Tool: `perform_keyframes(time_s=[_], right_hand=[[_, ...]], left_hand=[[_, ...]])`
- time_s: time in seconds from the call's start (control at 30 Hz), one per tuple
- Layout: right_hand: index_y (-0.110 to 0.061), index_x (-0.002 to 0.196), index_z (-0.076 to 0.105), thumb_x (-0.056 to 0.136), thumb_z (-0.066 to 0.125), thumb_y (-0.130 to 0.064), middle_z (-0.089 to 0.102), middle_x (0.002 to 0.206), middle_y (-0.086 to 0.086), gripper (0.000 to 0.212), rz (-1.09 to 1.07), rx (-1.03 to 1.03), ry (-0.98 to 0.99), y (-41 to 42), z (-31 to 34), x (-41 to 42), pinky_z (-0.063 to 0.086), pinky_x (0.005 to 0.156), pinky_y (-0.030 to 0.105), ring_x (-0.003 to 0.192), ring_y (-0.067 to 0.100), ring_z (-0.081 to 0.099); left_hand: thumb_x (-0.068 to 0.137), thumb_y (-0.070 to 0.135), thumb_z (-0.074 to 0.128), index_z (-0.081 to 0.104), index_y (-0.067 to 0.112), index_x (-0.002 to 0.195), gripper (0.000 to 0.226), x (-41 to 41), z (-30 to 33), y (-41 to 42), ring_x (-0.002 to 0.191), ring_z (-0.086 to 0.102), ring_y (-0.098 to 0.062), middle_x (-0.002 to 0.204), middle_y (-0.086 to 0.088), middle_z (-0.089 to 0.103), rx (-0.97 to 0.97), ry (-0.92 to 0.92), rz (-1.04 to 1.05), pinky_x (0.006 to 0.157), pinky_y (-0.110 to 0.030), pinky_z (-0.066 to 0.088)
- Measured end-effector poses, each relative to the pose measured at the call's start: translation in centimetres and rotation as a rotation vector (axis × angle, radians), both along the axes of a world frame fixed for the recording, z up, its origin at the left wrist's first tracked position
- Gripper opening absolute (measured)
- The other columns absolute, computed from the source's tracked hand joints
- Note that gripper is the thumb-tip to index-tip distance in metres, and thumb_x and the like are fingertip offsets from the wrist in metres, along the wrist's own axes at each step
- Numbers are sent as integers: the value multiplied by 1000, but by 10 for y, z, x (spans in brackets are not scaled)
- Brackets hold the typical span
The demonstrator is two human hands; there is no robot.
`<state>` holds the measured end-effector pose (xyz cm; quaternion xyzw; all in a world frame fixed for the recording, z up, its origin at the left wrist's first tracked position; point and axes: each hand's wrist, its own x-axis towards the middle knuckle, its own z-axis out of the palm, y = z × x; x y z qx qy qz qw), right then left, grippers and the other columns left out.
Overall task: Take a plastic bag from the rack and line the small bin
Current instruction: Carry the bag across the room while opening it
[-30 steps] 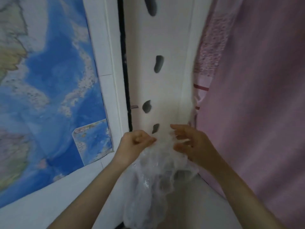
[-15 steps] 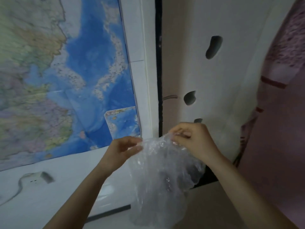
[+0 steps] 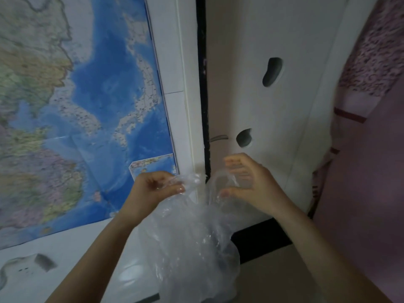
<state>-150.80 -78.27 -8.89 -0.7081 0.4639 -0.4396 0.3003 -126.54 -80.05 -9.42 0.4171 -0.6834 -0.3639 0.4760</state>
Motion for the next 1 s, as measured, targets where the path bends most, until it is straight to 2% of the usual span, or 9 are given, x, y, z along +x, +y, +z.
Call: perform_keyframes(time_s=[0.17,0.23,0.37,0.5,0.57,0.73,0.83,0.93,1.0], right_hand=[[-34,128,48,54,85,-45,52,133,-8,83,174,170,435,-33,-40,0,35,106,31,123,6,43],[-30,126,53,60,82,-45,50,138,-4,73,154,157,624,-43,-62,3,29,107,32,127,15,39],[-16,76,71,72,78,-24,73,86,-3,11,31,-3,335,-56,-81,4,38,84,24,86,18,66],[-21,64,67,70,80,-27,54,51,-27,15,-33,-218,274,-70,-74,3,36,84,23,50,-10,51],[-19,60,66,65,83,-28,52,50,-26,20,-43,-317,357,-72,-69,3,38,78,29,47,-7,46],[-18,78,71,60,80,-45,73,70,-7,34,100,-372,444,-74,-80,1,45,77,37,64,10,65],[-25,108,64,66,66,-62,70,105,-4,56,112,-384,357,-82,-93,5,46,87,41,97,14,62],[-32,140,29,67,61,-67,33,148,4,86,-60,47,207,-116,-107,5,28,108,42,134,22,28],[-28,145,13,71,69,-54,27,152,5,97,-42,443,97,-137,-122,10,34,108,38,133,23,33]], left_hand=[[61,21,74,72,15,71,12,17,-6,-13,65,61,-5,64,9,68,53,35,16,65,-14,50],[62,22,74,71,20,66,5,27,-8,-17,64,59,-5,61,11,64,76,83,51,63,-13,49],[71,10,71,71,19,63,12,49,-14,-25,57,60,-2,57,7,68,95,123,192,57,-11,48],[78,-2,67,63,16,58,27,66,-33,-32,48,54,1,45,10,61,112,183,432,50,-9,44],[77,-3,67,60,9,62,21,66,-43,-34,46,53,3,45,12,61,135,207,476,49,-8,43],[76,2,68,61,12,66,16,51,-65,-34,51,53,4,51,13,62,194,221,445,50,-7,42],[69,17,70,68,7,79,14,51,-77,-29,66,64,-8,71,0,72,283,252,351,59,-14,51],[71,20,68,68,13,77,8,53,-83,-23,81,70,-20,78,-7,72,329,239,269,70,-22,56],[73,20,67,67,17,72,3,53,-85,-21,84,71,-24,78,-5,72,356,262,237,75,-27,57]])
